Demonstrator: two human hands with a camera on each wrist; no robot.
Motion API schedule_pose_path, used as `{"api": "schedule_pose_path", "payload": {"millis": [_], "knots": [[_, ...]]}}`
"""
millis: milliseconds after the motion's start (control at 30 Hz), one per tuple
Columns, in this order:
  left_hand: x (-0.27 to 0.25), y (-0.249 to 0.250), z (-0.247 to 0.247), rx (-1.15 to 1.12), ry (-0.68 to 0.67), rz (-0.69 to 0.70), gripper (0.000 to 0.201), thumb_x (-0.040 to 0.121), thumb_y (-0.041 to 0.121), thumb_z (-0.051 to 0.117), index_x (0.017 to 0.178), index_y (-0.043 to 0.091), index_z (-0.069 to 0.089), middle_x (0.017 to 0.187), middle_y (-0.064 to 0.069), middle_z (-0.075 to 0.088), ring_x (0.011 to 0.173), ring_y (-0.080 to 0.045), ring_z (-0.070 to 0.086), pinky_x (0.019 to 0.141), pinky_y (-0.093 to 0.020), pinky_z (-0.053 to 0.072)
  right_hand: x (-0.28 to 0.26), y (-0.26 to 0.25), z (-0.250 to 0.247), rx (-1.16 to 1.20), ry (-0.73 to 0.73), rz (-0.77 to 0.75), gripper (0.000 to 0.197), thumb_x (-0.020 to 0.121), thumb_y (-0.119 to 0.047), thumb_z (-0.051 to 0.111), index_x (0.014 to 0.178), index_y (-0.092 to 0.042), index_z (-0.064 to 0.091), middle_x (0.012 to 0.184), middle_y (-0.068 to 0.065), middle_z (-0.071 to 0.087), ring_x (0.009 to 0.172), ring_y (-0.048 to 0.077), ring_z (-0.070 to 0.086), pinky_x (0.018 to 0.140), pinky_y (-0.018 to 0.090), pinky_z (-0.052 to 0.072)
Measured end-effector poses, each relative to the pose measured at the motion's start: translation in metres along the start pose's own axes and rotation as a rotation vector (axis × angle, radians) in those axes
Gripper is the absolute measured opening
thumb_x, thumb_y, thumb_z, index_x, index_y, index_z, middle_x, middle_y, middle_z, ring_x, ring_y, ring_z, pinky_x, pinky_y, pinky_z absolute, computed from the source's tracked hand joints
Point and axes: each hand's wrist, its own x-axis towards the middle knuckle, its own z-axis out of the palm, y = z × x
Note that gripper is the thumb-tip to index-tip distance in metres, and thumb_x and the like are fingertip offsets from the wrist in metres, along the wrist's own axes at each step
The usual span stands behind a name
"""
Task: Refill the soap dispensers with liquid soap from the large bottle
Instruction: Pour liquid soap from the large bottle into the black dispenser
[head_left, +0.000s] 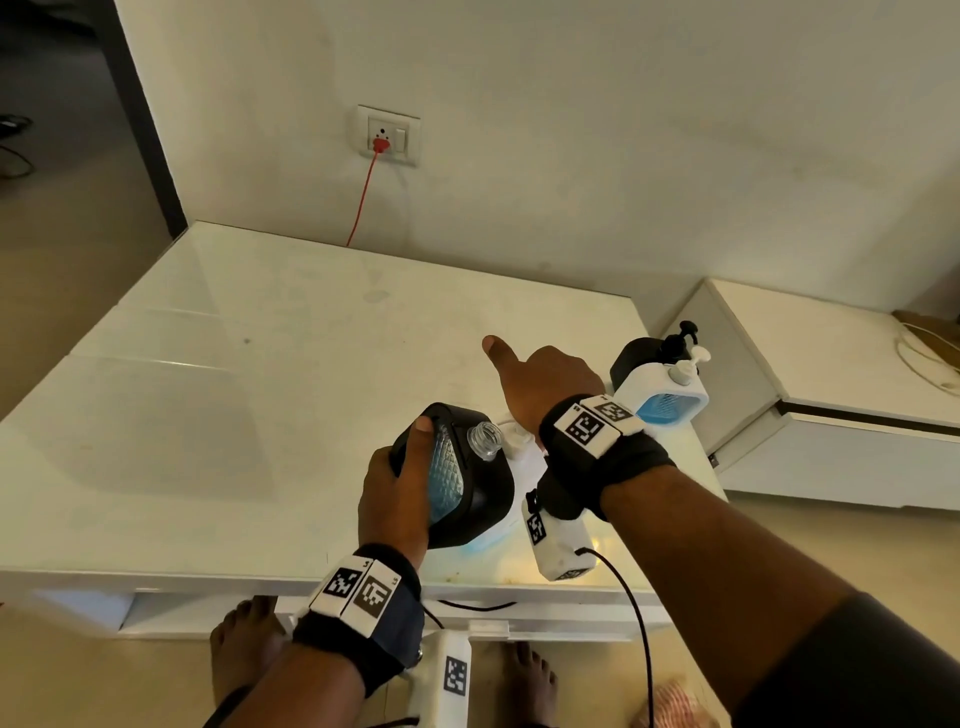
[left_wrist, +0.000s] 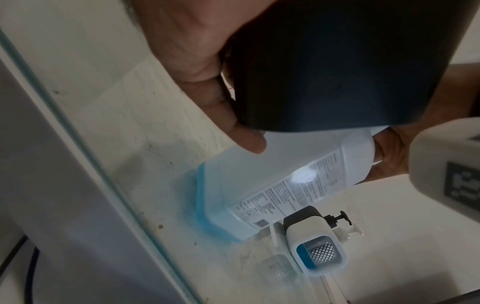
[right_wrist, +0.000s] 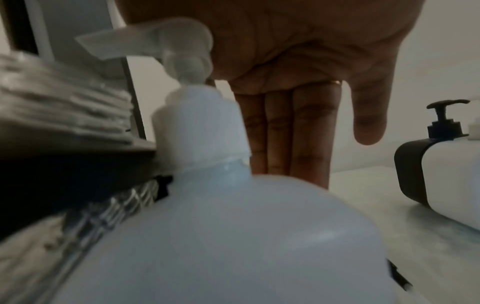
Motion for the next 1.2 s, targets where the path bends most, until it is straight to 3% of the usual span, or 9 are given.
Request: {"api": "schedule_pose_path", "payload": {"millis": [167, 367, 567, 667, 767, 900, 967, 1133, 1200], "knots": [[-0.002, -0.001, 0.001, -0.006, -0.011, 0.007, 0.095, 0.067, 0.091, 0.048, 0.124, 0.017, 0.065, 0.113, -0.005, 0.071, 0.102, -0.025, 0.068, 0.094, -0.045, 0.057, -0.002, 0.002, 0.008, -0.018, 0.078, 0.004, 0.064, 0.090, -0.075, 0.033, 0.068, -0.017, 0.049, 0.071, 0.002, 0.055, 0.077, 0.026, 0.056, 0.071, 0.035, 0.039], [-0.003, 0.000, 0.001, 0.001, -0.012, 0.021, 0.102, 0.060, 0.098, 0.045, 0.122, 0.020, 0.066, 0.112, -0.005, 0.072, 0.102, -0.026, 0.069, 0.094, -0.047, 0.058, -0.004, -0.001, 0.006, -0.036, 0.053, 0.012, 0.063, 0.090, -0.076, 0.031, 0.069, -0.019, 0.048, 0.072, 0.001, 0.054, 0.080, 0.026, 0.058, 0.079, 0.037, 0.046], [-0.003, 0.000, 0.002, -0.010, -0.007, -0.003, 0.076, 0.085, 0.081, 0.052, 0.125, 0.017, 0.061, 0.114, -0.007, 0.069, 0.101, -0.026, 0.066, 0.083, -0.037, 0.053, 0.002, -0.001, 0.001, -0.003, -0.022, 0.036, 0.066, 0.087, -0.080, 0.027, 0.074, -0.021, 0.053, 0.096, 0.008, 0.067, 0.090, 0.031, 0.062, 0.091, 0.043, 0.049], [-0.003, 0.000, 0.000, 0.006, -0.010, 0.006, 0.090, 0.074, 0.092, 0.052, 0.124, 0.018, 0.063, 0.113, -0.005, 0.070, 0.101, -0.025, 0.068, 0.084, -0.038, 0.055, -0.002, 0.001, 0.003, -0.006, 0.010, 0.043, 0.064, 0.088, -0.078, 0.029, 0.077, -0.019, 0.052, 0.091, 0.005, 0.063, 0.090, 0.029, 0.059, 0.090, 0.042, 0.047], [-0.006, -0.001, 0.000, 0.004, -0.009, 0.023, 0.101, 0.060, 0.097, 0.044, 0.122, 0.020, 0.065, 0.112, -0.004, 0.071, 0.102, -0.026, 0.068, 0.095, -0.047, 0.057, -0.009, 0.001, 0.002, -0.037, 0.043, 0.033, 0.056, 0.094, -0.070, 0.031, 0.080, -0.018, 0.048, 0.084, 0.003, 0.054, 0.084, 0.027, 0.053, 0.084, 0.038, 0.043], [-0.006, 0.000, 0.001, 0.001, -0.002, 0.026, 0.096, 0.068, 0.096, 0.048, 0.123, 0.019, 0.064, 0.112, -0.004, 0.071, 0.101, -0.025, 0.068, 0.093, -0.045, 0.056, -0.012, 0.001, 0.004, -0.047, 0.081, 0.019, 0.052, 0.096, -0.065, 0.031, 0.081, -0.018, 0.047, 0.095, 0.007, 0.063, 0.092, 0.029, 0.058, 0.093, 0.042, 0.045], [-0.006, 0.000, 0.000, 0.013, -0.011, 0.041, 0.110, 0.057, 0.105, 0.043, 0.122, 0.020, 0.066, 0.111, -0.004, 0.072, 0.101, -0.026, 0.069, 0.094, -0.047, 0.056, -0.013, 0.001, 0.004, -0.051, 0.078, 0.017, 0.051, 0.096, -0.065, 0.031, 0.082, -0.019, 0.046, 0.102, 0.008, 0.065, 0.097, 0.030, 0.059, 0.095, 0.043, 0.045], [-0.008, 0.002, -0.001, 0.014, -0.011, 0.038, 0.118, 0.050, 0.108, 0.041, 0.126, 0.019, 0.064, 0.114, -0.006, 0.072, 0.103, -0.028, 0.069, 0.096, -0.051, 0.057, -0.003, -0.002, 0.000, -0.018, -0.037, 0.063, 0.066, 0.089, -0.075, 0.032, 0.097, -0.016, 0.061, 0.103, 0.007, 0.065, 0.096, 0.031, 0.060, 0.092, 0.042, 0.047], [-0.009, 0.004, 0.000, 0.010, -0.017, 0.041, 0.113, 0.056, 0.104, 0.044, 0.126, 0.018, 0.064, 0.114, -0.007, 0.071, 0.103, -0.028, 0.068, 0.093, -0.047, 0.057, 0.001, -0.001, 0.000, -0.025, -0.054, 0.066, 0.063, 0.089, -0.074, 0.034, 0.089, -0.015, 0.059, 0.101, 0.007, 0.065, 0.094, 0.031, 0.061, 0.087, 0.039, 0.047]]}}
